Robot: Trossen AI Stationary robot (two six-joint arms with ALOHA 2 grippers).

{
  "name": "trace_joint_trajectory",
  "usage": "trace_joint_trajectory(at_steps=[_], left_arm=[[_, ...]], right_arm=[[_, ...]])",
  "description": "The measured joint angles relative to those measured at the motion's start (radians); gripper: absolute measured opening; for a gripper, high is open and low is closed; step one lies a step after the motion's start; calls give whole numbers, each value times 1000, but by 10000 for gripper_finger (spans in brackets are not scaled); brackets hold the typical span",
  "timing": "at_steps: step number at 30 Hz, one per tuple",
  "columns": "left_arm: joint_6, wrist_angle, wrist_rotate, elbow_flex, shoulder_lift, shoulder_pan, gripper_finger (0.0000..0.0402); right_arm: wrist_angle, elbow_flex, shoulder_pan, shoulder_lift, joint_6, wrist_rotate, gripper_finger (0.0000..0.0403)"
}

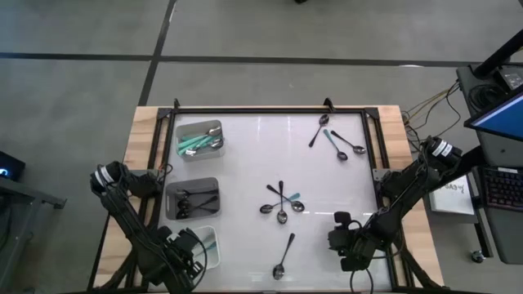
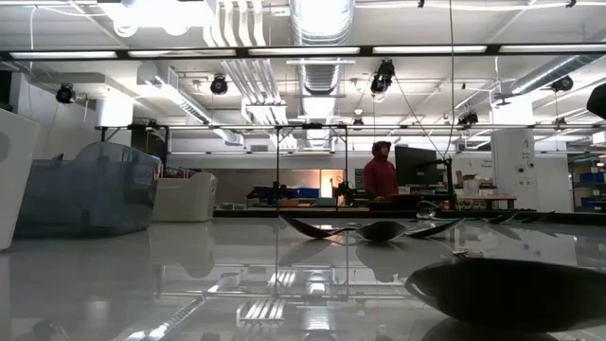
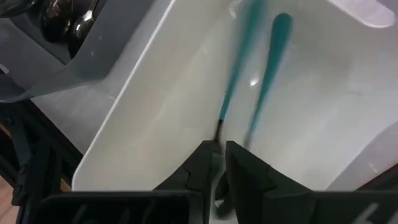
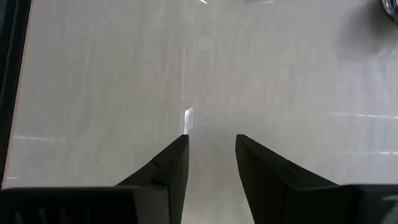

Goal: Sort silverware by color (type)
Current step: Put the blue spoon into the white bin, then put the black spoon into the black bin

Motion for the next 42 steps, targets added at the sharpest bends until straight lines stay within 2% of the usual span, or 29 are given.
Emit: trace_joint_trajectory(at_steps=[6, 12, 16, 21, 24, 28, 31, 37, 42], left_arm=[[-16, 8, -22, 30, 0, 7, 54], [-2, 85, -219, 98, 1, 43, 75], [2, 130, -293, 131, 29, 73, 77], [66, 221, -349, 184, 89, 112, 77], [70, 219, -368, 236, 130, 132, 77], [107, 218, -444, 307, 169, 145, 77], [136, 214, -515, 362, 188, 144, 77], [214, 213, -625, 447, 226, 146, 77], [230, 270, -614, 493, 280, 177, 77]], right_arm=[[24, 0, -4, 0, -1, 0, 123], [49, 0, -18, 0, -21, 0, 123], [92, 0, -20, 0, -72, 4, 123], [194, 0, -20, 0, -213, 2, 123], [270, 0, -20, 0, -343, 8, 123], [387, 0, -24, 0, -534, 54, 123], [439, 0, -40, 0, -617, 53, 123], [448, 0, -87, 0, -627, 53, 123], [388, 0, -86, -6, -544, 29, 123]])
